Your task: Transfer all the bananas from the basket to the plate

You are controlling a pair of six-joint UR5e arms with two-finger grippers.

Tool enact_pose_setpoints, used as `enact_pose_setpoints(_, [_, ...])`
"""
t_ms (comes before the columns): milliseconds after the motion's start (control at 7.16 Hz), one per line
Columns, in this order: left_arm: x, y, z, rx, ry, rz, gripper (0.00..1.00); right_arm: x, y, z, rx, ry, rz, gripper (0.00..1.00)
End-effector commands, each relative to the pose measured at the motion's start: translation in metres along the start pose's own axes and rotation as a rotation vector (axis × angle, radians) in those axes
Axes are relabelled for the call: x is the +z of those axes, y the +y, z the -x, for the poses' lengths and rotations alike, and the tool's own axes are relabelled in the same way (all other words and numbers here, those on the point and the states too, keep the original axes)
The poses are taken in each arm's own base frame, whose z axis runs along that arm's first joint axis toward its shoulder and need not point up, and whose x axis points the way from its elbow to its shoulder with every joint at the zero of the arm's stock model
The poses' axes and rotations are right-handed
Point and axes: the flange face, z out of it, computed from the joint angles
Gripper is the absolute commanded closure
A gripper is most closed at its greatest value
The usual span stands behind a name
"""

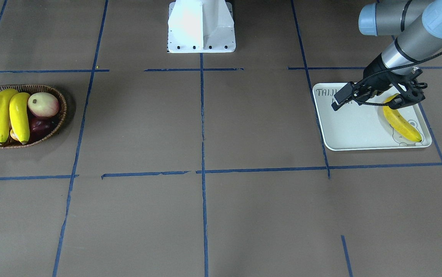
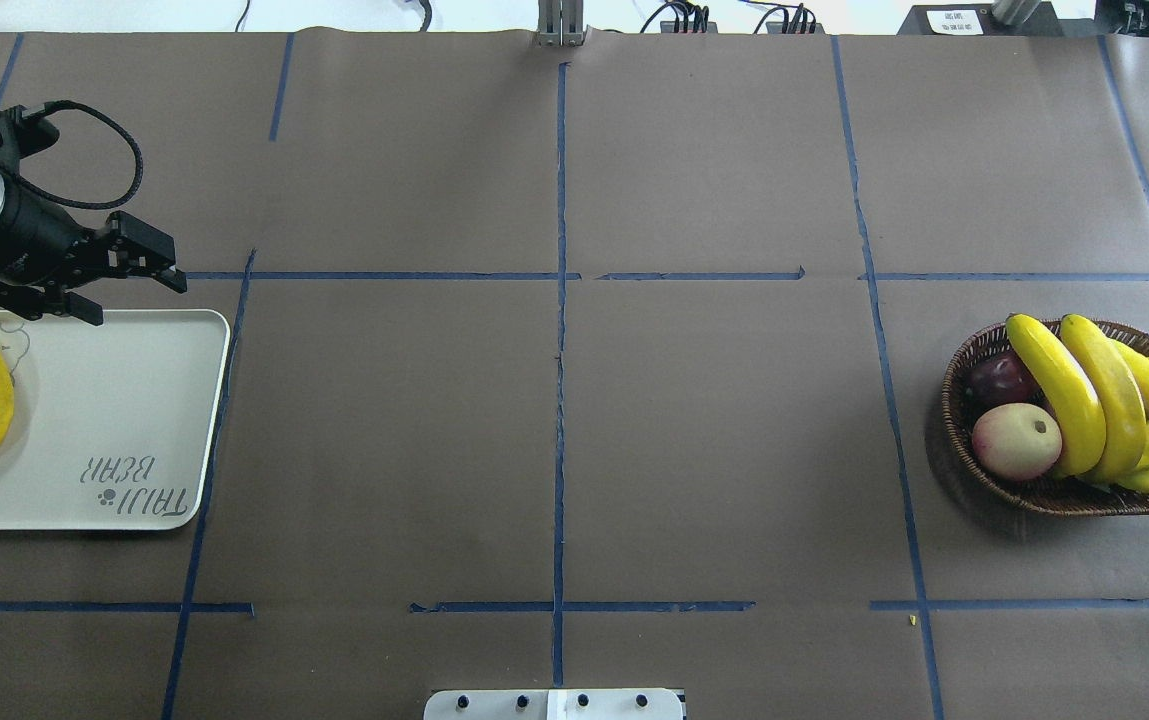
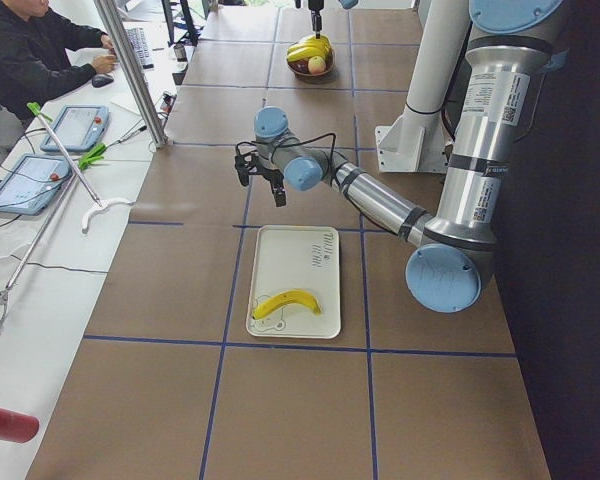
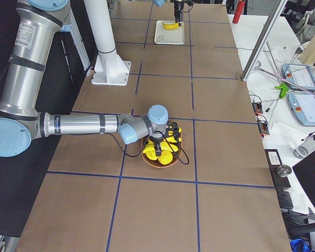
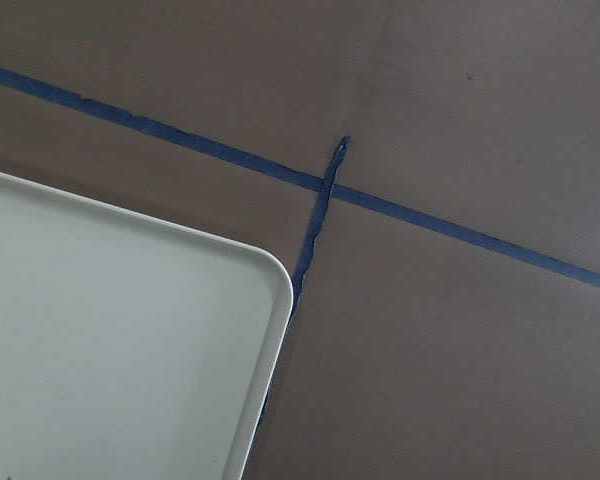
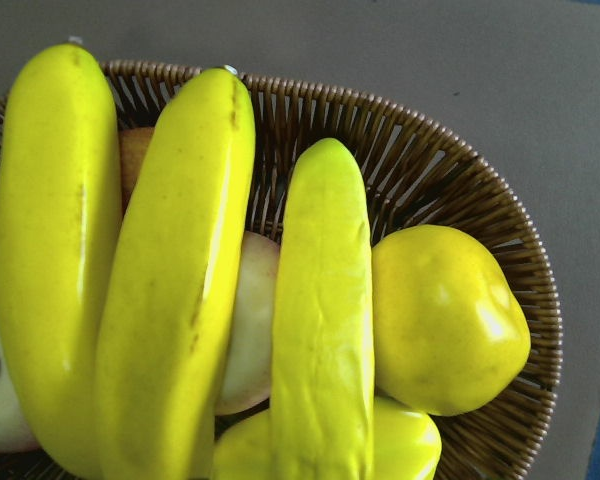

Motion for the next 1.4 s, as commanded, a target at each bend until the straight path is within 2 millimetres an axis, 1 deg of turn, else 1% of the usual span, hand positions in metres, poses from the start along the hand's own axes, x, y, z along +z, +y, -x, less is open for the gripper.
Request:
enact_pose_setpoints(0, [0.0,0.0,0.0,0.002,0.0,0.0,0.0,0.001,0.002,-0.001,0.002,0.002,0.003,0.2])
enact_pose_setpoints(140, [0.0,0.0,0.001,0.0,-0.001,-0.001,0.0,0.003,0.001,-0.002,0.005,0.004,0.006,0.2])
enact_pose_setpoints(279, [0.0,0.0,0.001,0.0,-0.001,-0.001,0.0,0.009,0.0,-0.006,0.008,0.007,0.015,0.2])
enact_pose_setpoints(698, [-0.001,0.0,0.001,0.001,0.001,-0.001,0.0,0.017,0.0,0.0,-0.003,0.004,0.033,0.2])
enact_pose_setpoints(978, [-0.001,0.0,0.0,0.002,0.002,-0.002,0.0,0.02,0.0,0.002,-0.01,0.016,0.035,0.24])
enact_pose_setpoints(1117, [-0.001,0.0,0.001,0.001,0.001,-0.001,0.0,0.019,0.0,0.002,-0.014,0.018,0.033,0.59])
enact_pose_setpoints(1257, [-0.001,0.0,0.0,0.002,0.002,-0.002,0.0,0.017,-0.001,0.004,-0.016,0.018,0.027,0.97])
